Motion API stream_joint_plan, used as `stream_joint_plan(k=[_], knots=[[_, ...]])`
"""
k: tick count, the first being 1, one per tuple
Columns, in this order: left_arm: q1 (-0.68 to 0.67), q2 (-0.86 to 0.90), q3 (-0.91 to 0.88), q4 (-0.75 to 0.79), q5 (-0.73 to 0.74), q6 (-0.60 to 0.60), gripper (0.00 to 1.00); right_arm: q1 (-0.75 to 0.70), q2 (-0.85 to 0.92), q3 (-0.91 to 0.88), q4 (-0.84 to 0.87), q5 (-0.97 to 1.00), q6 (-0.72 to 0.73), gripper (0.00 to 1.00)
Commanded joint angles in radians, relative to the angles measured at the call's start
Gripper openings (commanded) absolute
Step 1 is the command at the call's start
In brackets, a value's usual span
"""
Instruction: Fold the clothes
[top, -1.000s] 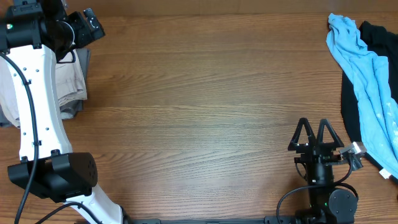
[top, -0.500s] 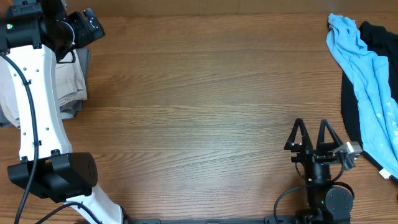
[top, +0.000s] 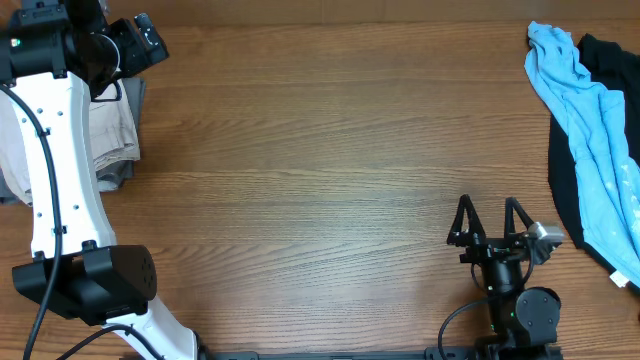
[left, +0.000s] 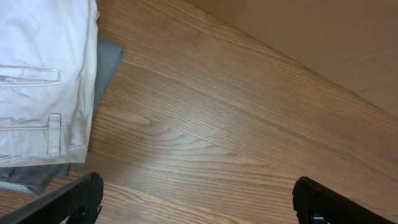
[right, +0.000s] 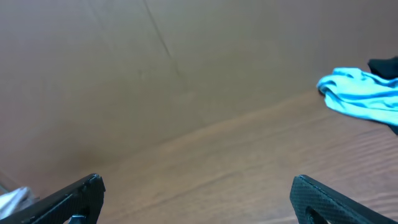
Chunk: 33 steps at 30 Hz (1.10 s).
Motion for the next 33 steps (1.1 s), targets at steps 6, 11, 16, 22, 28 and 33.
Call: stream_joint_plan(k=[6,11,16,22,28,33], knots=[[-0.002,0.000,0.000,0.000,-0.007,-0.002,1.00,0.005,-0.012,-0.010,-0.061,0.010,-0.050,1.00],[-0.002,0.000,0.000,0.000,-0.007,-0.002,1.00,0.005,-0.011,-0.010,-0.061,0.003,-0.150,1.00],[-0.002,0.000,0.000,0.000,-0.007,-0.002,1.00,0.005,-0.011,-0.010,-0.062,-0.011,-0.294,1.00],[-0.002,0.000,0.000,0.000,-0.008,-0.002,1.00,0.005,-0.007,-0.010,-0.069,-0.084,-0.513,1.00],[-0.002,0.000,0.000,0.000,-0.007,-0.002,1.00,0.005,-0.006,-0.010,-0.069,-0.084,-0.520,1.00],[-0.002,0.000,0.000,0.000,-0.008,-0.002,1.00,0.005,-0.006,-0.010,-0.069,-0.084,-0.520,1.00]])
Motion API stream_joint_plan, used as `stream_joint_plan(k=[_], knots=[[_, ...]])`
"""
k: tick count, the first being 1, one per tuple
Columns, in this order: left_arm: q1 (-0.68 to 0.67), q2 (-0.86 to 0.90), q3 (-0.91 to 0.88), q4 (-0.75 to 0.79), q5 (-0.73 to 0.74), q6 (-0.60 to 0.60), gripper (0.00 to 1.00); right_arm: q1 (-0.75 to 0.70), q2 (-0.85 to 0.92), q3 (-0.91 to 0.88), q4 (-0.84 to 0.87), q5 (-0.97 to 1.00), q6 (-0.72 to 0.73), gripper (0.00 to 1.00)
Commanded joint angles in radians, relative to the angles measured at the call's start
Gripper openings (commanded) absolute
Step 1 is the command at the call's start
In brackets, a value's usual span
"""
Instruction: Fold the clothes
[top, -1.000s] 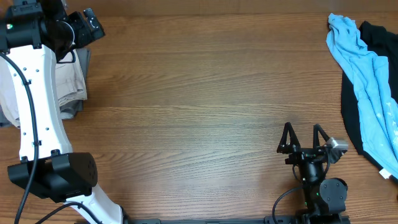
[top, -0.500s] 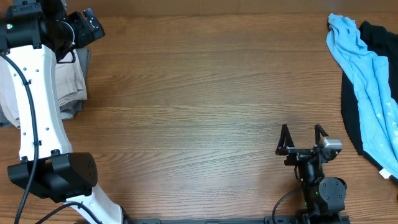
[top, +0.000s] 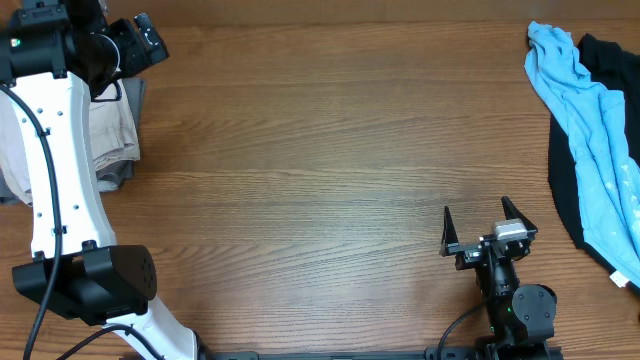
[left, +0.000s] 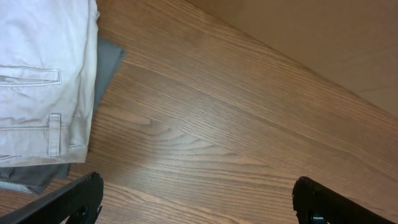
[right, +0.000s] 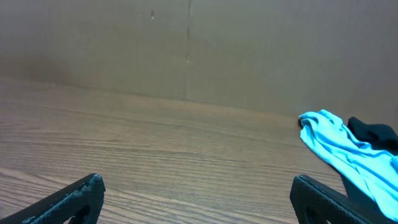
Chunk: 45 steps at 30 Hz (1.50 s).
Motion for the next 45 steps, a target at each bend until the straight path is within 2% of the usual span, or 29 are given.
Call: stream_joint_plan(k=[1,28,33,40,45], knots=[[-0.002,0.000,0.000,0.000,-0.007,-0.002,1.00,0.005,-0.006,-0.010,0.005,-0.006,-0.019,1.00],[-0.002,-0.014,-0.001,0.000,-0.010,-0.002,1.00,0.005,-0.006,-0.010,0.005,-0.006,-0.019,1.00],[-0.040,-0.139,-0.001,0.000,-0.010,-0.002,1.00,0.005,-0.006,-0.010,0.005,-0.006,-0.019,1.00],[-0.170,-0.381,-0.008,0.000,-0.010,-0.002,1.00,0.005,-0.006,-0.010,0.005,-0.006,-0.019,1.00],[-0.248,-0.568,-0.098,0.001,-0.009,-0.002,1.00,0.005,-0.006,-0.010,0.005,-0.006,-0.019,1.00]])
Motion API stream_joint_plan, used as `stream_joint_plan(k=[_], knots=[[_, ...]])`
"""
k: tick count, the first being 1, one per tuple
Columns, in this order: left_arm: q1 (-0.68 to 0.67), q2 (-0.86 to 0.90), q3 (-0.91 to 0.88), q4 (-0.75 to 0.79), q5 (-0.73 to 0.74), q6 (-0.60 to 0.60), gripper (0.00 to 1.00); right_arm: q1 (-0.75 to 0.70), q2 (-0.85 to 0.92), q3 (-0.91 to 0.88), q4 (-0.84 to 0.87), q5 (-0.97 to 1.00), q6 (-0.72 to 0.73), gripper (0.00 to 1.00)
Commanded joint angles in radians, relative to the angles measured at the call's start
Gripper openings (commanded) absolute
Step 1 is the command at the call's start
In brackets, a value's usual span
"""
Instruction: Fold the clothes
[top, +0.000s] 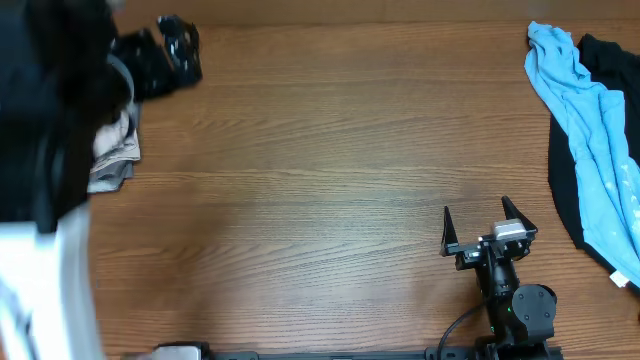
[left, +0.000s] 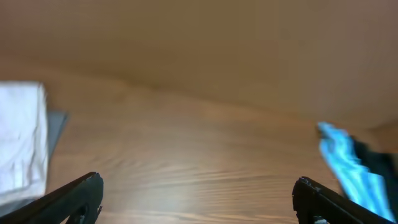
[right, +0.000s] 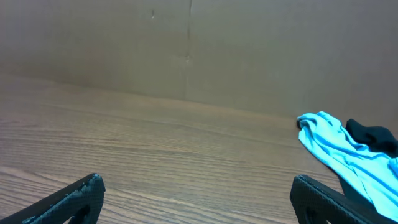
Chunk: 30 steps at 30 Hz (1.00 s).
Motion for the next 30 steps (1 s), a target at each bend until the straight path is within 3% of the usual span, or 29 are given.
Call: stream_joint_plan(k=[1,17,21,30], knots=[[-0.029,-0.123,-0.103,-0.002,-0.007,-0.002,1.00,0.005,-0.006,-0.010,0.005,-0.005,-0.004,1.00],[-0.026,-0.803,-1.027,0.051,-0.069,0.005,1.00,0.005,-0.006,-0.010,0.005,-0.005,-0.004,1.00],[-0.026,-0.939,-1.237,0.204,-0.068,0.003,1.00,0.005,-0.006,-0.010,0.005,-0.005,-0.004,1.00],[-0.013,-1.126,-1.667,0.783,-0.069,0.005,1.00,0.005,-0.006,-0.010,0.005,-0.005,-0.003,1.00]])
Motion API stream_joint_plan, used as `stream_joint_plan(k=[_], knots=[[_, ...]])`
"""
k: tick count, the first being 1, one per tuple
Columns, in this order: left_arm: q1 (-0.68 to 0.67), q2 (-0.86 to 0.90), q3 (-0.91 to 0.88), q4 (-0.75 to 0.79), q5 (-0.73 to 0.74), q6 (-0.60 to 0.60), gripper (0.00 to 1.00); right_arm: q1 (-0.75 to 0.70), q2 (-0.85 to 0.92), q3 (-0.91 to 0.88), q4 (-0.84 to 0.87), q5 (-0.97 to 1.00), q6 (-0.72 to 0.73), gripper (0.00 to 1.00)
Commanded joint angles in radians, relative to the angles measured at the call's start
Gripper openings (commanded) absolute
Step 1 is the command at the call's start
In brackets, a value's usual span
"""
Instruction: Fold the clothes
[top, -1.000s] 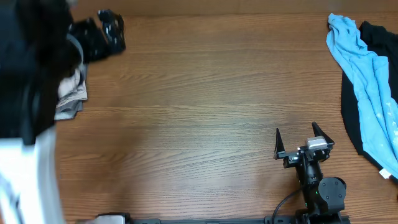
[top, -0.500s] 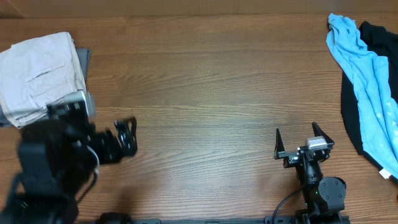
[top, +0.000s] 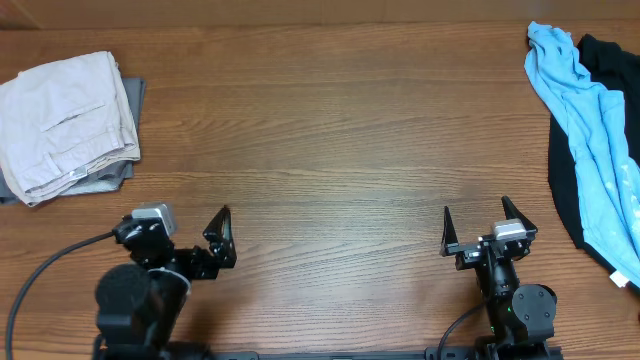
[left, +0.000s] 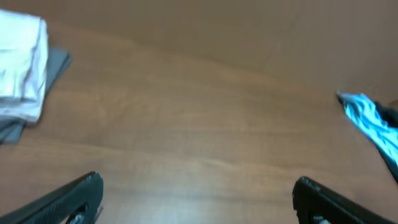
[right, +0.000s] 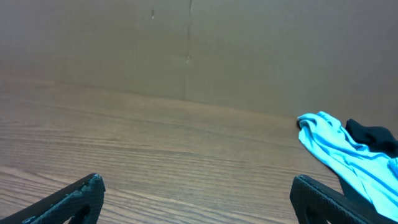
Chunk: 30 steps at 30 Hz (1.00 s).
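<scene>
A folded pair of beige trousers (top: 68, 118) lies on a folded grey garment (top: 112, 178) at the back left; both also show in the left wrist view, the trousers (left: 22, 68) and the grey garment (left: 57, 62). A crumpled light blue shirt (top: 590, 130) lies over a black garment (top: 605, 55) at the right edge. My left gripper (top: 190, 245) sits open and empty at the front left, far from the stack. At the front right my right gripper (top: 478, 215) is open and empty, short of the blue shirt (right: 336, 152).
Bare brown wood table (top: 320, 150) stretches between the two piles. A plain brown wall (right: 186, 43) stands behind the table. Both arm bases sit at the front edge.
My left arm was raised at the back left near the folded stack, blurred; now it sits low at the front left, open. The right arm has not moved.
My left gripper hung open over the folded trousers at the back left while the right gripper sat at the front right. The right gripper then shifted slightly and stayed. The left arm left the stack and now rests at the front left.
</scene>
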Motion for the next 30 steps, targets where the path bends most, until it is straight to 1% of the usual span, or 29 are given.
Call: stream_joint_plan(k=[1,5,7,11,21,25,27,30], knots=[[0.020,-0.052,-0.131,0.162,-0.011,0.004,1.00,0.005,-0.006,-0.010,0.006,-0.005,-0.003,1.00],[0.051,-0.095,-0.270,0.362,-0.011,0.004,1.00,0.005,-0.006,-0.010,0.006,-0.005,-0.003,1.00],[0.058,-0.119,-0.316,0.412,-0.023,0.004,1.00,0.005,-0.006,-0.010,0.006,-0.005,-0.003,1.00],[0.058,-0.162,-0.389,0.465,-0.047,0.004,1.00,0.005,-0.006,-0.010,0.006,-0.005,-0.003,1.00],[0.058,-0.251,-0.526,0.505,-0.077,0.004,1.00,0.005,-0.006,-0.010,0.006,-0.005,-0.003,1.00],[0.058,-0.288,-0.546,0.486,-0.095,0.018,1.00,0.005,-0.006,-0.010,0.006,-0.005,-0.003,1.00],[0.058,-0.299,-0.546,0.476,-0.102,0.045,1.00,0.005,-0.006,-0.010,0.006,-0.005,-0.003,1.00],[0.058,-0.315,-0.546,0.462,-0.104,0.119,1.00,0.005,-0.006,-0.010,0.006,-0.005,-0.003,1.00]])
